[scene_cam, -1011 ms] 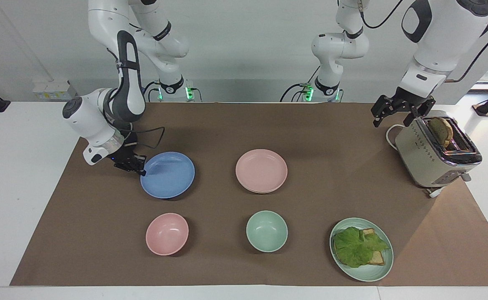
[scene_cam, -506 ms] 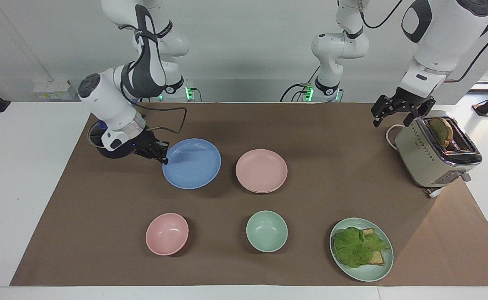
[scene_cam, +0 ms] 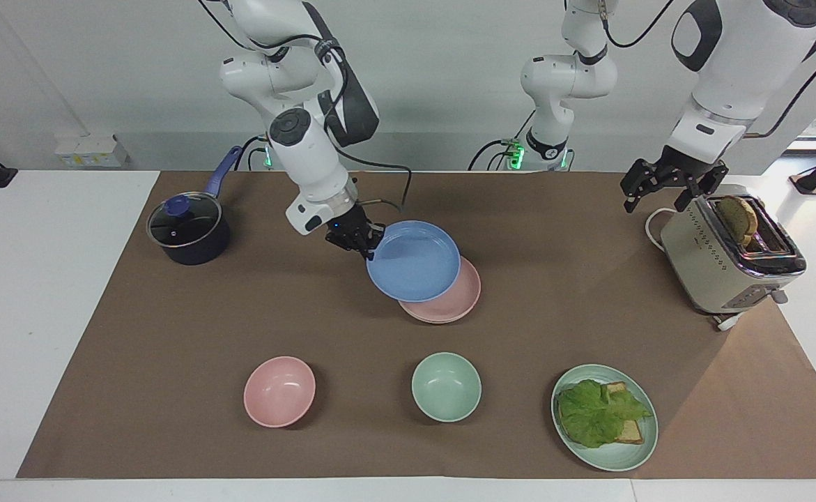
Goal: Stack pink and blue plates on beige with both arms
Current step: 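Carry the blue plate onto the pink plate stack and release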
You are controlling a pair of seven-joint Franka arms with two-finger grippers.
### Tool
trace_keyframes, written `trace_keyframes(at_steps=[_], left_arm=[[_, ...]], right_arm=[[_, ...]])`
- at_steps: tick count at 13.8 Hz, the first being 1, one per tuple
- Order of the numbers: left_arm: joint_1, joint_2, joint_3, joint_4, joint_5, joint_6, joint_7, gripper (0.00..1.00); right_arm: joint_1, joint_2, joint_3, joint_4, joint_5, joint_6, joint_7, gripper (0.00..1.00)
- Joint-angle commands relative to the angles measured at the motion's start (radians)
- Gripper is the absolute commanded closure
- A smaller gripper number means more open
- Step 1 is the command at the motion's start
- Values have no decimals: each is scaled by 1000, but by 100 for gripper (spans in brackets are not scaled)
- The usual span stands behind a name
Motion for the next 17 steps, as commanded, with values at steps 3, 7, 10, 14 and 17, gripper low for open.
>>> trace_keyframes(at_steps=[3, 7, 10, 14, 17], left_arm=[[9, -1, -5, 10, 14, -20, 10, 0], [9, -1, -5, 10, 14, -20, 10, 0], [9, -1, -5, 10, 14, -20, 10, 0], [9, -1, -5, 10, 14, -20, 10, 0], [9, -1, -5, 10, 14, -20, 10, 0]], right_arm=[[36, 81, -3, -7, -31, 141, 2, 100], [70, 136, -3, -9, -31, 227, 2, 100], [86, 132, -3, -21, -31, 228, 3, 100], [89, 130, -3, -27, -31, 227, 5, 82], [88, 135, -3, -6, -32, 227, 0, 0]])
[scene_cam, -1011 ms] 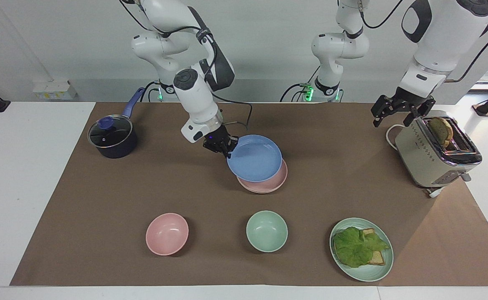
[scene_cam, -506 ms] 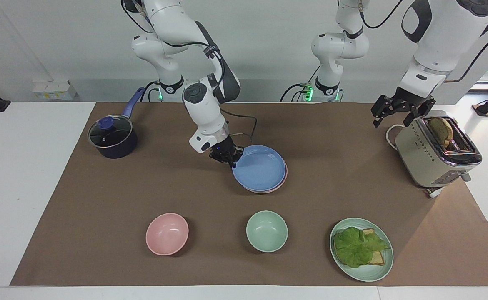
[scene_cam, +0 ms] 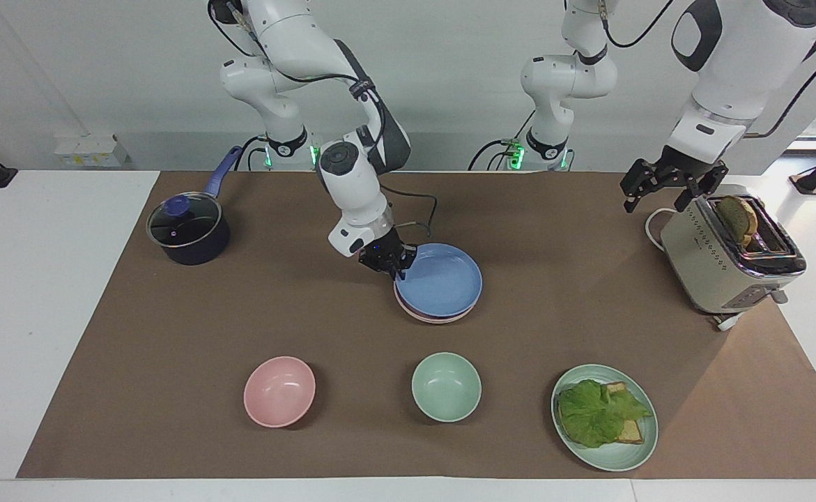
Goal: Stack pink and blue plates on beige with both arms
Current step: 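Carry the blue plate onto the pink plate stack and release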
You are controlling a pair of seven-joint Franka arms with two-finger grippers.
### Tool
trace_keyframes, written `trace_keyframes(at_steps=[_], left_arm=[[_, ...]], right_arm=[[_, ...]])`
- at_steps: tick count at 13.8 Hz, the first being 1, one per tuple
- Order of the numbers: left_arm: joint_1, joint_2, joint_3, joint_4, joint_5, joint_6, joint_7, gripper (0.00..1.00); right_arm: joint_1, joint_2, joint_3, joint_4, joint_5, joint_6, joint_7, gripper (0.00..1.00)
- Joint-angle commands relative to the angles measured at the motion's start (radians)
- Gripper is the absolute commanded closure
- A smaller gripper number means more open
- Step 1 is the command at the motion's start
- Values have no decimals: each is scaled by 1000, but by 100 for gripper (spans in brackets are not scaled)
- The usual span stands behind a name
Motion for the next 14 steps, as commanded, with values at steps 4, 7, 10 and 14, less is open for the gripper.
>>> trace_keyframes(at_steps=[4, 7, 10, 14], left_arm=[[9, -1, -5, 10, 14, -20, 10, 0], [9, -2, -7, 10, 14, -20, 10, 0], [9, -1, -5, 10, 14, -20, 10, 0], [9, -2, -5, 10, 14, -20, 10, 0]], right_arm=[[-42, -69, -13, 19, -19, -6, 5, 0], [-152, -171, -13, 29, -22, -130, -1, 0], [-261, -273, -13, 35, -143, -260, -10, 0], [-411, -386, -14, 94, -193, -502, -174, 0]])
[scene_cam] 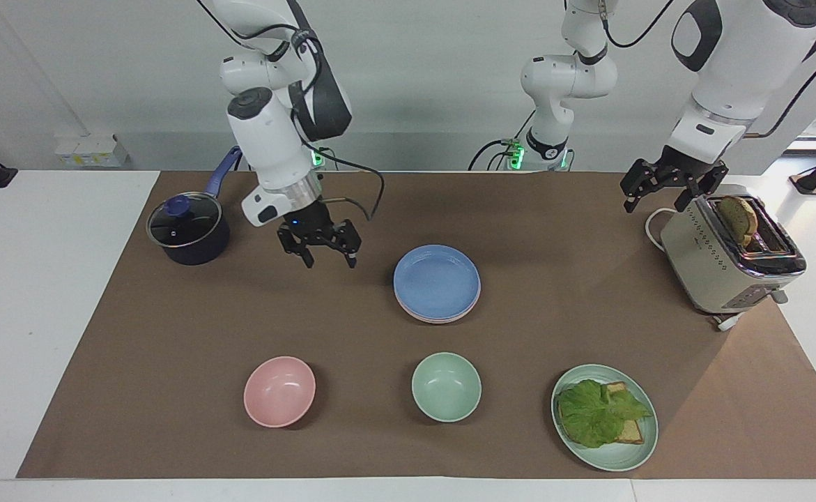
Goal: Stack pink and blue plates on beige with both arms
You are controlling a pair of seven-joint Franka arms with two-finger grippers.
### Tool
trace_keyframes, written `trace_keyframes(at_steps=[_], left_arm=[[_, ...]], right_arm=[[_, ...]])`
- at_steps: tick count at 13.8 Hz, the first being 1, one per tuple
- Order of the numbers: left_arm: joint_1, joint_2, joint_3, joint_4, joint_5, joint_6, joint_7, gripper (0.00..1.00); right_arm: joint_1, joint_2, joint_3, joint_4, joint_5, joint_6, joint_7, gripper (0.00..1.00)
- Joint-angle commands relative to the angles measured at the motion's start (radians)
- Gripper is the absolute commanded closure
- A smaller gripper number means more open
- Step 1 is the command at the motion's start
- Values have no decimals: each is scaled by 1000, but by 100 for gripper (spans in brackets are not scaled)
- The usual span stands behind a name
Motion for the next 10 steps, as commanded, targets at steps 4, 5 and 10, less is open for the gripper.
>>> trace_keyframes(at_steps=[4, 5, 10], left_arm=[[9, -2, -5, 10, 14, -20, 10, 0], [9, -2, -5, 10, 14, -20, 10, 0], [9, -1, -5, 10, 14, -20, 10, 0]], right_arm=[[-112, -22, 16, 257, -143, -400, -83, 0], [-112, -22, 16, 277, -167, -426, -95, 0], [-114, 64, 15, 435, -142, -554, -107, 0]])
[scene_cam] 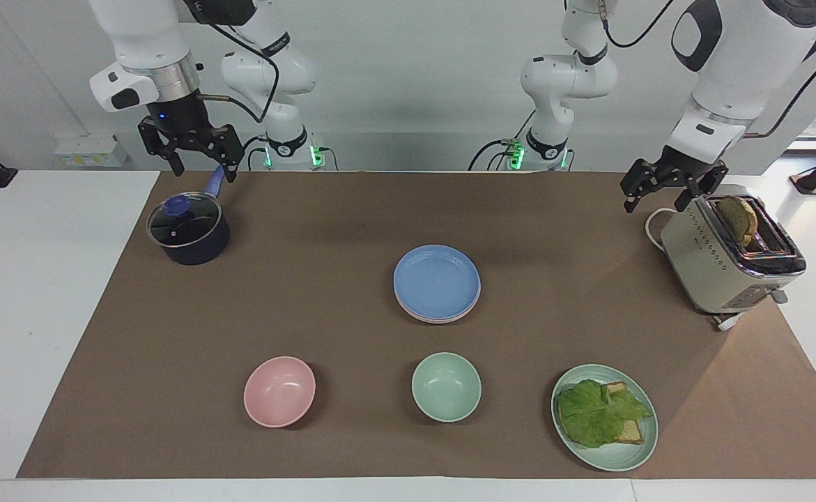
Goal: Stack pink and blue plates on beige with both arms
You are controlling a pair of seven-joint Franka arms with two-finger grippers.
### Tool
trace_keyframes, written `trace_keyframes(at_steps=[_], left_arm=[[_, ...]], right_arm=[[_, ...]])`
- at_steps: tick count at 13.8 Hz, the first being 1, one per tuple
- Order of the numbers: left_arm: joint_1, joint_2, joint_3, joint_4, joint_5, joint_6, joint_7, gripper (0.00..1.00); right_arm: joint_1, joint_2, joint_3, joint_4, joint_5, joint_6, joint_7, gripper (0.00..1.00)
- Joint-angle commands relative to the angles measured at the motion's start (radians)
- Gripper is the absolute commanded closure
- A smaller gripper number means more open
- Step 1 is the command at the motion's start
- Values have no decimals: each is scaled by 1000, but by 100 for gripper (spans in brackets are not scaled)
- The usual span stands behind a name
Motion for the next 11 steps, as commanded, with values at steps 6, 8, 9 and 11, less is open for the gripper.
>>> trace_keyframes(at_steps=[6, 8, 9, 11], left_arm=[[9, -2, -5, 10, 14, -20, 10, 0], [9, -2, -5, 10, 14, -20, 10, 0], [9, -1, -5, 10, 14, -20, 10, 0], [9, -1, -5, 10, 14, -20, 10, 0]], right_arm=[[-15, 94, 6, 117, -19, -45, -68, 0], [-13, 88, 6, 107, -7, -42, -66, 0], [-13, 84, 6, 99, -7, -44, -68, 0], [-13, 82, 6, 97, -5, -42, -68, 0]])
